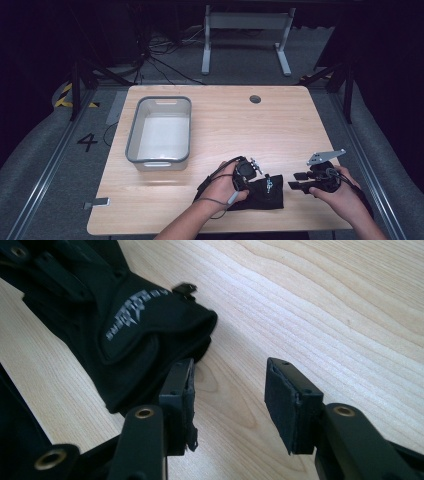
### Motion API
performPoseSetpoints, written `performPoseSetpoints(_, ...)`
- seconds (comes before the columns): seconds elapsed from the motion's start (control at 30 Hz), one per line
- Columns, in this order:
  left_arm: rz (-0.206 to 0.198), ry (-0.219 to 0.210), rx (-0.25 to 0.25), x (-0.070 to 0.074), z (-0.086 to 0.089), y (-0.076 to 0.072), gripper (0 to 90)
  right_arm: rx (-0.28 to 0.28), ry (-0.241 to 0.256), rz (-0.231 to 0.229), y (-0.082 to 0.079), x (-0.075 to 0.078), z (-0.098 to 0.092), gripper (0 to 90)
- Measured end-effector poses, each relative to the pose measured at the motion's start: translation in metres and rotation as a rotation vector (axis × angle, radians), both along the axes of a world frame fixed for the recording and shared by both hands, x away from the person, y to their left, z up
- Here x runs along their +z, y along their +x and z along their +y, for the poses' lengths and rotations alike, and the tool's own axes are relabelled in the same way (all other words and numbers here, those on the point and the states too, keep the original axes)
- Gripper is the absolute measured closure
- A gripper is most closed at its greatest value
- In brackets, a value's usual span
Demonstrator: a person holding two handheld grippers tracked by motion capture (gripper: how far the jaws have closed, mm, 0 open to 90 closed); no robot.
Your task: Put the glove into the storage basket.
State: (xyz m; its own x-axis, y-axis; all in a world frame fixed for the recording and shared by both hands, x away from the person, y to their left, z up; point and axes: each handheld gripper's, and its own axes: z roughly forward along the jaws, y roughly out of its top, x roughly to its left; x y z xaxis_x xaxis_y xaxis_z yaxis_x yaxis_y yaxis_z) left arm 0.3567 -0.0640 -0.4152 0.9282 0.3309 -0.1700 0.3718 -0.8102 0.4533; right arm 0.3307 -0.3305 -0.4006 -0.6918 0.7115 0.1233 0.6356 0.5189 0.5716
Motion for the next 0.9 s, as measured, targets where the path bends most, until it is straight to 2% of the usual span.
performPoseSetpoints(0.1, -0.003, -0.008, 0.0, 0.007, 0.002, -0.001, 74.6, -0.004, -0.001, 0.002, 0.0, 0.0, -0.001, 55.7)
performPoseSetpoints(0.17, 0.0, -0.009, 0.01, 0.017, 0.007, -0.003, 74.7, -0.01, 0.002, 0.002, 0.001, 0.0, -0.002, 55.7)
performPoseSetpoints(0.33, -0.006, -0.023, 0.025, 0.027, 0.014, -0.003, 74.7, -0.015, 0.008, -0.002, 0.002, 0.001, -0.002, 55.7)
performPoseSetpoints(0.43, 0.002, -0.044, 0.037, 0.034, 0.022, -0.002, 74.6, -0.014, 0.008, 0.004, 0.003, 0.001, -0.001, 55.7)
performPoseSetpoints(0.47, 0.005, -0.073, 0.038, 0.039, 0.028, -0.002, 74.6, -0.014, 0.008, 0.004, 0.004, 0.0, -0.001, 55.7)
performPoseSetpoints(0.5, 0.005, -0.073, 0.038, 0.039, 0.028, -0.002, 74.6, -0.014, 0.008, 0.004, 0.004, 0.0, -0.001, 55.7)
performPoseSetpoints(0.6, -0.004, -0.085, 0.062, 0.05, 0.038, -0.001, 74.7, -0.008, 0.003, 0.006, 0.006, -0.001, 0.001, 56.0)
performPoseSetpoints(0.7, -0.008, -0.09, 0.075, 0.056, 0.042, 0.0, 74.6, -0.006, 0.005, 0.007, 0.008, -0.001, 0.002, 56.1)
performPoseSetpoints(0.83, -0.019, -0.101, 0.111, 0.066, 0.051, 0.003, 74.6, 0.008, 0.006, 0.011, 0.013, -0.002, 0.005, 56.2)
performPoseSetpoints(0.9, -0.028, -0.107, 0.146, 0.072, 0.059, 0.006, 74.6, 0.019, 0.01, 0.009, 0.017, -0.002, 0.007, 56.2)
